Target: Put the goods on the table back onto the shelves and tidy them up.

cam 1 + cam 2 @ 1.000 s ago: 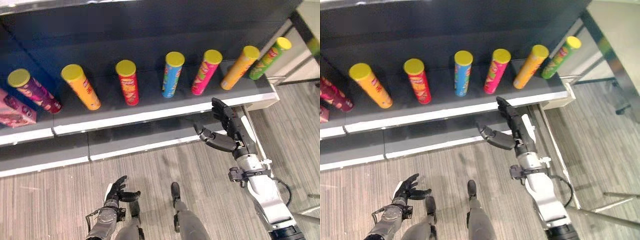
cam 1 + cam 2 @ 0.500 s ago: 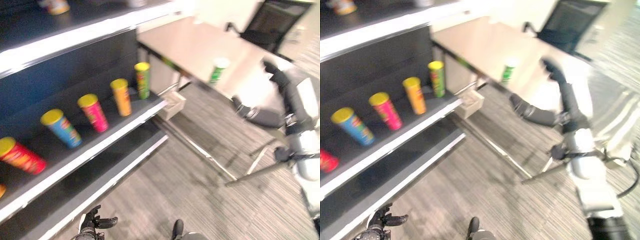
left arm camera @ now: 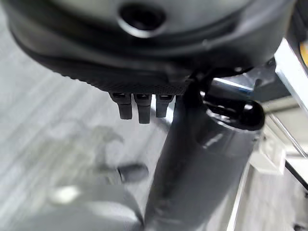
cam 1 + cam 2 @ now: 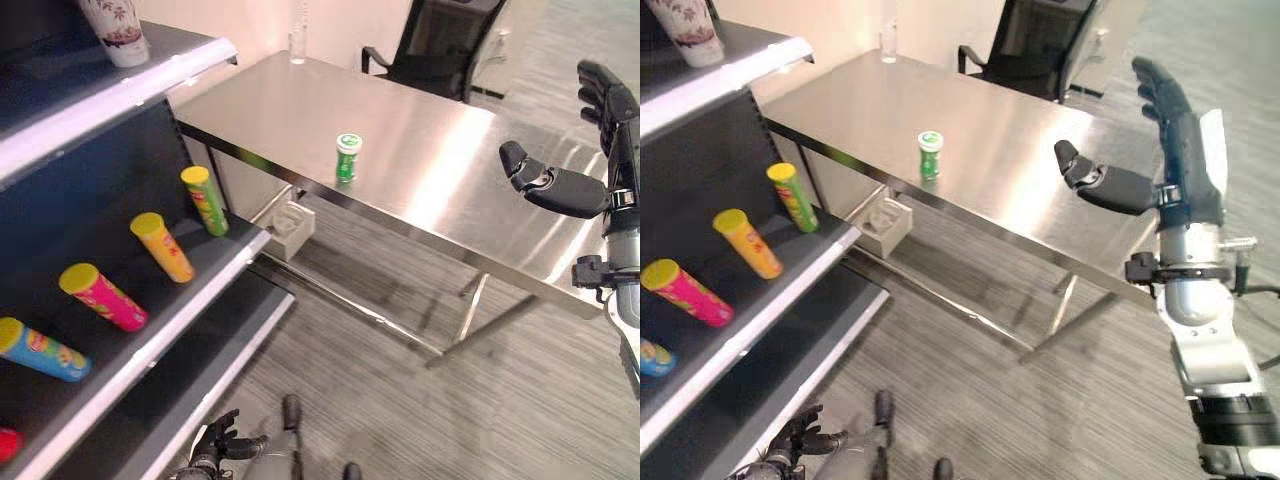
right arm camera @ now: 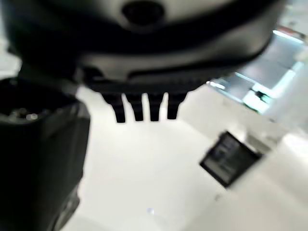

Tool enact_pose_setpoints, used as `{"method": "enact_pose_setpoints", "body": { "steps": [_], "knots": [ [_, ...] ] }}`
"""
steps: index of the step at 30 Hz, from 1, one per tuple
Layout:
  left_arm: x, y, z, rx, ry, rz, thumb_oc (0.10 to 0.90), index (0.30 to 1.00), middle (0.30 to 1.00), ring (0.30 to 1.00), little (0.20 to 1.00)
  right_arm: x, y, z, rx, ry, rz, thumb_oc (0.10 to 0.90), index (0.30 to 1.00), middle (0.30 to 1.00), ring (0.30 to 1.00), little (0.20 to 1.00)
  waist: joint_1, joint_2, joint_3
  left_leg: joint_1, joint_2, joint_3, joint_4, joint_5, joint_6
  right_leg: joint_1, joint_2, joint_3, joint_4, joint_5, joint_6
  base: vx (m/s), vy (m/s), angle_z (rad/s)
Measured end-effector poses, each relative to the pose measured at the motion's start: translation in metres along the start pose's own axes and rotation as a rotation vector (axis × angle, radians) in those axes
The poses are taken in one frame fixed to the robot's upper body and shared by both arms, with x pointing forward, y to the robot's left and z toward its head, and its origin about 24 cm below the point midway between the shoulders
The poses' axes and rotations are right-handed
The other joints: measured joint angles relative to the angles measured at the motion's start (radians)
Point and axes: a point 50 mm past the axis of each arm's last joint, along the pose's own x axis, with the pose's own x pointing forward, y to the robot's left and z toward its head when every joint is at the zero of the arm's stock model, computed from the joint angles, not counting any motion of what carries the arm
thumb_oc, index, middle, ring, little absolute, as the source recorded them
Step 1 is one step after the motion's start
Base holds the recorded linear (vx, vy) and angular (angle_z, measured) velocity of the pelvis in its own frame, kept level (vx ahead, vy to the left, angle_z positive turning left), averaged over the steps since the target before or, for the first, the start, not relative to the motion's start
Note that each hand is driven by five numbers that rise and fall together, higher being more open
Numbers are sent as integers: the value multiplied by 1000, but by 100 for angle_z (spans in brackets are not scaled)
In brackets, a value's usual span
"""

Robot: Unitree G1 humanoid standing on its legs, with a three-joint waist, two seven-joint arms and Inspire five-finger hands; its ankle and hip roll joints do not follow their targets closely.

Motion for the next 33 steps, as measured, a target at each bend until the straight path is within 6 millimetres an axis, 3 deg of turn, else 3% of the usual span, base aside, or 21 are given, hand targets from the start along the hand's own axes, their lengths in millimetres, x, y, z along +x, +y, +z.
{"method": "enact_pose_setpoints", "body": {
  "steps": [1,3,5,7,8,9,10,11,12,13,14,15,16,17,18,19,20,23,27,33],
  "knots": [
    [0,4,1,2,-5,11,800,900,900,900,900,0,2,0,1,0,20,800,900,900,900,900,1,-8,5,14,-16,14,-5,8,5,-2,-19,14,21,-18,29,193,70,-42],
    [0,9,2,-1,-6,25,800,900,900,900,900,0,4,1,4,-5,32,800,900,900,900,900,0,-18,9,34,-35,25,-17,31,20,10,-41,19,24,-30,44,117,33,-16],
    [1,19,2,-10,-1,59,800,900,900,900,900,5,13,6,15,-26,72,800,900,900,900,900,14,-59,16,73,-61,77,-16,87,88,34,-84,20,44,-74,76,170,36,-40],
    [2,27,6,0,-4,77,800,900,900,900,900,6,20,7,36,-30,89,800,900,900,900,900,30,-102,24,105,-68,101,-17,69,134,4,-101,18,147,-117,101,170,37,-47],
    [4,25,7,5,0,70,800,900,900,900,900,5,24,5,53,-20,93,800,900,900,900,900,29,-112,25,141,-65,99,-19,67,158,-18,-98,5,273,-134,135,106,-28,-18],
    [7,20,12,21,-6,51,800,900,900,900,900,4,28,4,71,-12,90,800,900,900,900,900,13,-93,43,187,-41,66,-25,68,180,-204,-102,-20,708,-137,211,68,-42,36],
    [8,19,15,40,-12,44,800,900,900,900,900,2,28,2,70,-6,94,800,900,900,900,900,-12,-95,44,198,-45,36,-27,64,176,-259,-118,-38,815,-134,223,96,-102,77],
    [9,18,18,45,-27,38,800,900,900,900,900,3,28,3,67,-8,95,800,900,900,900,900,-31,-102,44,207,-55,24,-31,57,187,-305,-145,-41,840,-144,213,87,-128,81],
    [9,17,22,43,-43,33,800,900,900,900,900,3,27,4,67,-12,93,800,900,900,900,900,-28,-107,43,214,-61,24,-33,41,200,-331,-170,-38,787,-142,195,112,-177,64],
    [11,12,29,34,-65,26,800,900,900,900,900,4,26,7,61,-26,98,800,900,900,900,900,-20,-100,44,222,-60,-5,-28,28,184,-349,-217,-39,665,-144,145,169,-274,58],
    [13,9,36,34,-81,19,800,900,900,900,900,6,25,10,54,-40,107,800,900,900,900,900,-15,-86,48,212,-55,-30,-30,36,172,-340,-254,-31,464,-116,120,190,-279,75],
    [16,9,46,14,-102,26,800,900,900,900,900,5,26,7,48,-28,134,800,900,900,900,900,-10,-75,52,202,-40,-85,-30,36,144,-310,-249,60,175,-33,124,262,-362,71],
    [17,10,48,0,-108,34,800,900,900,900,900,5,27,6,48,-22,146,800,900,900,900,900,-8,-71,54,201,-30,-95,-30,33,132,-310,-241,88,83,20,123,207,-297,66],
    [18,11,49,0,-104,37,800,900,900,900,900,2,27,4,44,-11,165,800,900,900,900,900,-14,-74,55,205,-28,-117,-31,30,116,-287,-221,140,-15,70,169,189,-292,90],
    [18,13,43,5,-79,47,800,900,900,900,900,-3,30,-1,46,21,192,800,900,900,900,900,-40,-92,54,231,-33,-157,-32,27,102,-239,-211,132,-14,135,189,122,-241,101],
    [15,20,36,11,-66,60,800,900,900,900,900,-9,35,-7,55,55,228,800,900,900,900,900,-34,-129,29,257,-43,-161,-32,15,89,-208,-203,121,-14,152,176,88,-199,74],
    [12,21,29,9,-54,65,800,900,900,900,900,-10,37,-8,58,64,257,800,900,900,900,900,-25,-140,13,270,-42,-161,-33,0,72,-201,-193,135,-14,225,135,56,-195,22],
    [4,-7,-1,-13,21,-8,800,900,900,900,900,-5,29,-4,34,61,330,800,900,900,900,900,-24,-63,-33,265,77,-174,-32,-12,22,-186,-75,50,-7,203,67,58,-199,26],
    [2,-13,-6,-15,36,-38,800,900,900,900,900,-5,27,-9,60,92,354,800,900,900,900,900,-28,-67,-31,269,123,-157,-31,4,-5,-166,-29,14,-7,191,50,39,-97,19],
    [3,-14,-6,-6,37,-43,800,900,900,900,900,-14,41,-22,131,163,465,800,900,900,900,900,-22,-60,-29,270,138,-161,-32,-7,-33,-145,-17,-24,-14,169,44,19,-40,22]
  ]
}}
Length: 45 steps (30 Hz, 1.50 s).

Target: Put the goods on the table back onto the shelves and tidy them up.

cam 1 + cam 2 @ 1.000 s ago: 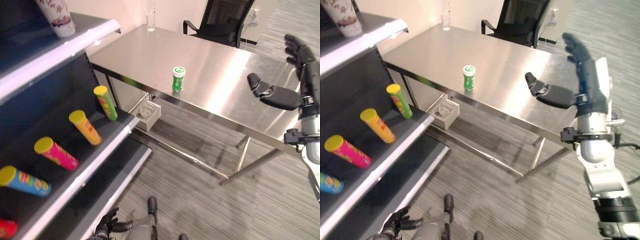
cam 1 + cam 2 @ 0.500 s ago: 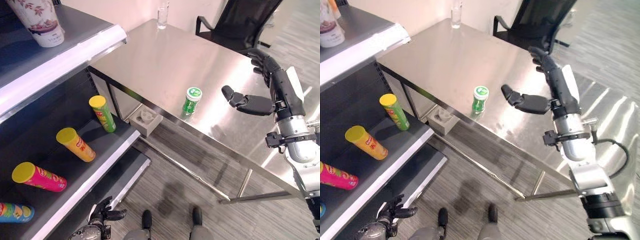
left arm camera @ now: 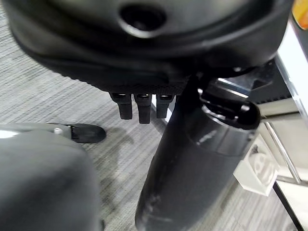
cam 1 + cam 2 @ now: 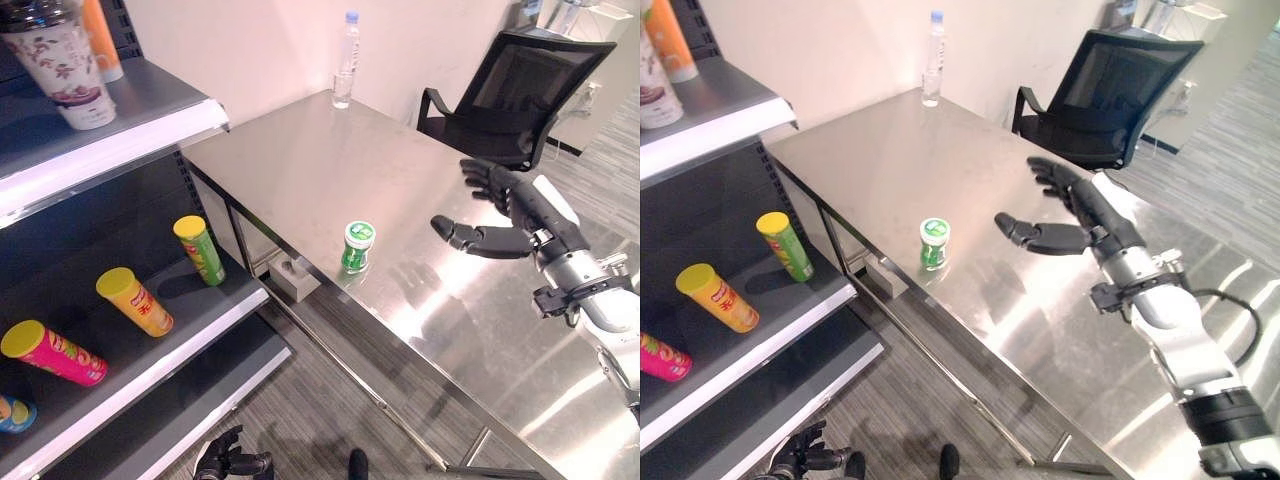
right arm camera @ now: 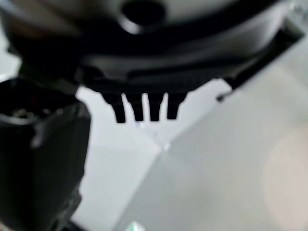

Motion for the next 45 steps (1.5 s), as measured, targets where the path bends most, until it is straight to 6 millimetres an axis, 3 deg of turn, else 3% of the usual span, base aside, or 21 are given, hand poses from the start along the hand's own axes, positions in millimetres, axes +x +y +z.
{"method": "enact_pose_setpoints", "body": {
  "steps": [4,12,14,15,20,25,37,45],
  "knots": [
    [-3,2,-11,10,33,-1,800,900,900,900,900,0,13,-5,9,18,86,800,900,900,900,900,0,4,0,-3,-12,-13,-2,-3,6,3,-12,-11,0,0,-1,4,-7,10],
    [-3,2,-12,10,38,-9,800,900,900,900,900,0,32,-13,-12,53,175,800,900,900,900,900,1,13,-1,-2,-20,-19,0,2,11,7,-26,-15,0,0,0,-3,0,2],
    [-4,0,-13,7,42,-11,800,900,900,900,900,0,34,-20,-45,80,177,800,900,900,900,900,6,22,-2,1,-26,-32,0,4,12,17,-30,-34,0,0,0,-23,7,22],
    [-3,-4,-12,1,36,-20,800,900,900,900,900,-2,31,-33,-81,141,155,800,900,900,900,900,1,31,-3,0,-29,-49,0,5,14,27,-34,-46,0,-6,6,-27,10,32],
    [-4,-4,-14,-1,42,-19,800,900,900,900,900,-2,30,-50,-171,220,144,800,900,900,900,900,30,61,-6,-10,-34,-73,0,9,17,32,-41,-70,0,-9,8,-21,6,19],
    [-4,-5,-14,0,41,-18,800,900,900,900,900,5,38,-49,-189,206,149,800,900,900,900,900,29,74,-10,-18,-42,-107,0,15,15,43,-46,-115,0,-15,11,-7,10,21],
    [-3,-5,-12,-18,37,-13,800,900,900,900,900,7,39,-48,-227,199,142,800,900,900,900,900,58,69,-7,-40,-65,-181,0,25,17,63,-57,-180,0,-28,22,9,5,19],
    [-2,-3,-8,-18,19,2,800,900,900,900,900,9,34,-51,-245,219,115,800,900,900,900,900,81,47,-1,-52,-69,-207,0,30,12,66,-59,-209,0,-36,18,19,-1,11]
  ]
}}
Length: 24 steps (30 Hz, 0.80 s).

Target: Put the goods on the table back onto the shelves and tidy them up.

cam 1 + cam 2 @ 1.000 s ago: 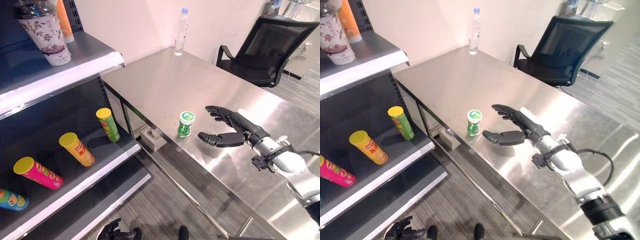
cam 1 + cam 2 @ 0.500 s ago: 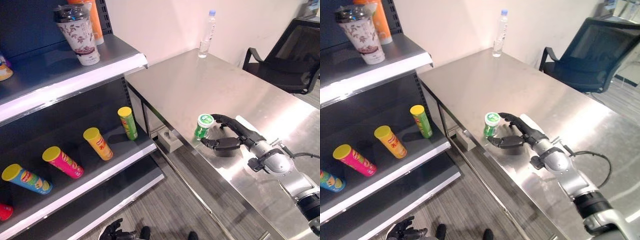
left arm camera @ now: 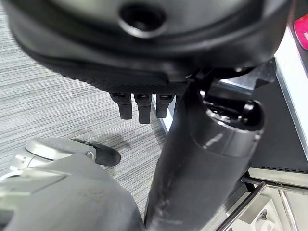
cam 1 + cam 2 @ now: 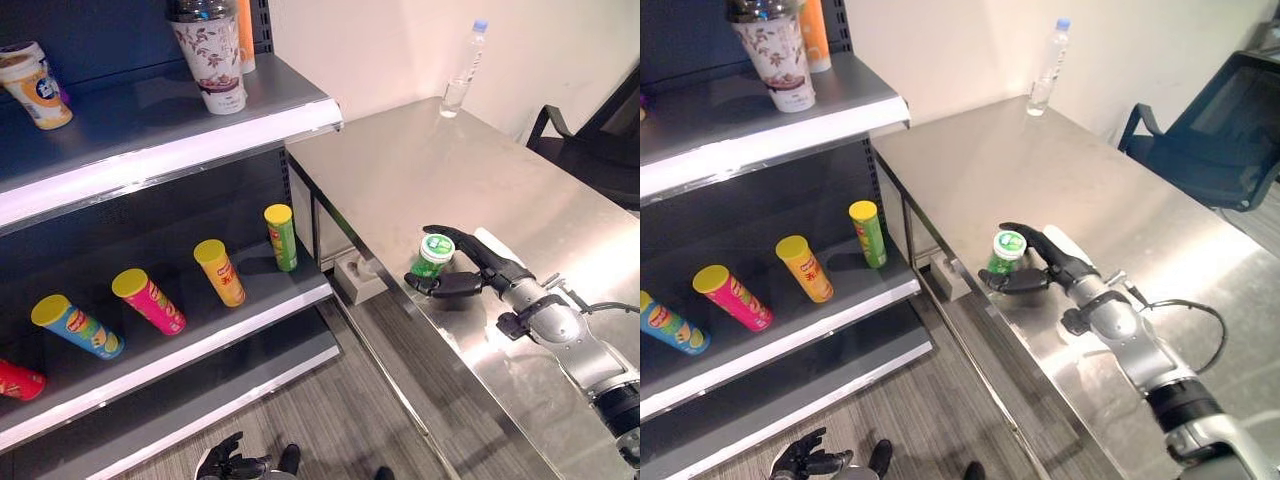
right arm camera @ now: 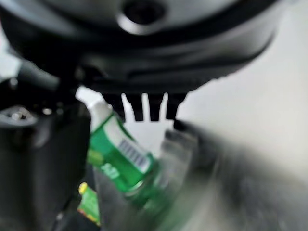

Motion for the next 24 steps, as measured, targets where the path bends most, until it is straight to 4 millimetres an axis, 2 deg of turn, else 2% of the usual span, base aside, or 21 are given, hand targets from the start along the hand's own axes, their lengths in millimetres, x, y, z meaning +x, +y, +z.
{"method": "enact_pose_setpoints", "body": {
  "steps": [4,5,6,15,21,24],
  "knots": [
    [0,0,1,-1,-5,0,800,900,900,900,900,1,-2,-2,-16,12,-16,800,900,900,900,900,6,-2,1,-9,-1,-18,0,3,-2,1,0,-24,0,-1,0,27,-2,15],
    [1,0,2,-1,-6,-1,800,900,900,900,900,1,-3,-3,-17,19,-21,510,465,465,465,465,5,-2,1,-10,-2,-24,0,3,-2,3,0,-25,0,-3,1,43,-4,16],
    [1,0,2,-1,-6,-1,800,900,900,900,900,1,-5,-5,-19,29,-34,400,300,300,300,300,6,-2,1,-10,-4,-29,0,4,-2,6,-1,-31,0,-4,2,42,-8,14],
    [1,0,2,-1,-6,0,800,900,900,900,900,5,-15,-7,-24,43,-136,400,300,300,300,300,6,-4,0,-13,-16,-42,0,5,-1,13,-12,-50,0,-9,7,18,-2,6],
    [1,0,2,-19,-3,3,800,900,900,900,900,6,-14,-6,-27,40,-134,400,300,300,300,300,6,-6,1,-14,-16,-43,0,6,0,13,-14,-50,1,-10,8,0,0,0],
    [1,0,2,-19,-3,9,800,900,900,900,900,4,-16,4,-24,-2,-150,400,300,300,300,300,-1,-7,1,-13,-13,-42,0,6,0,12,-14,-48,1,-10,8,-22,-40,-2]
  ]
}}
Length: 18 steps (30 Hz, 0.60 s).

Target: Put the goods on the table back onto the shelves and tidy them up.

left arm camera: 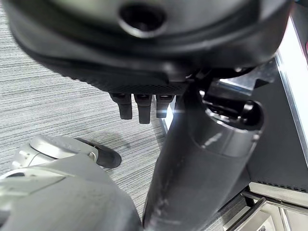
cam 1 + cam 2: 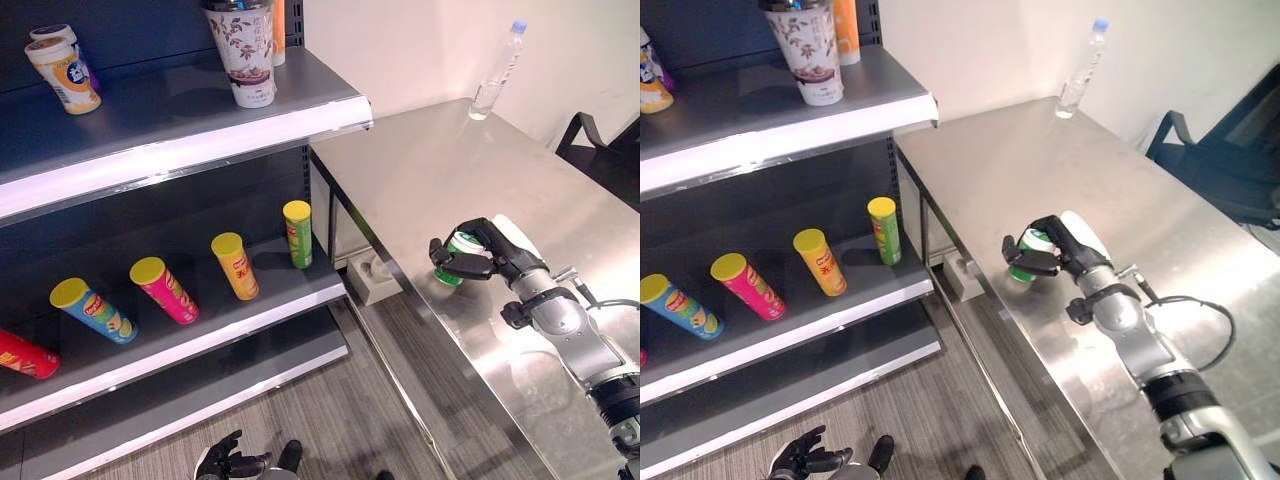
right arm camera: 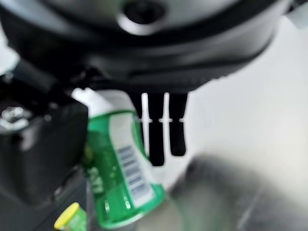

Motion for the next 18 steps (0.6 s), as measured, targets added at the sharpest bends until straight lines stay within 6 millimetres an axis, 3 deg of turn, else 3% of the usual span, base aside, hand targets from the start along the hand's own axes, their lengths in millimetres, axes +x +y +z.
{"method": "enact_pose_setpoints", "body": {
  "steps": [6,7,10,18],
  "knots": [
    [0,3,-1,-12,5,28,800,900,900,900,900,-11,-28,36,29,-174,-154,400,300,300,300,300,-9,-3,2,4,2,17,0,-1,0,-4,0,18,0,0,0,-15,-50,-8],
    [0,5,-1,-23,7,40,800,900,900,900,900,-16,-44,56,31,-261,-236,400,300,300,300,300,-18,-4,2,6,7,29,0,-2,2,-7,2,29,0,0,0,-25,-67,-18],
    [-1,8,-3,-28,15,56,800,900,900,900,900,-25,-64,85,31,-419,-355,400,300,300,300,300,-29,-5,3,18,14,47,0,-2,2,-4,5,45,0,2,-3,-49,-71,-17],
    [0,6,-2,-29,24,57,800,900,900,900,900,-31,-70,134,36,-668,-390,400,300,300,300,300,-51,-6,2,28,49,75,-2,-9,-8,-2,41,77,0,4,-15,-67,-101,-12]
  ]
}}
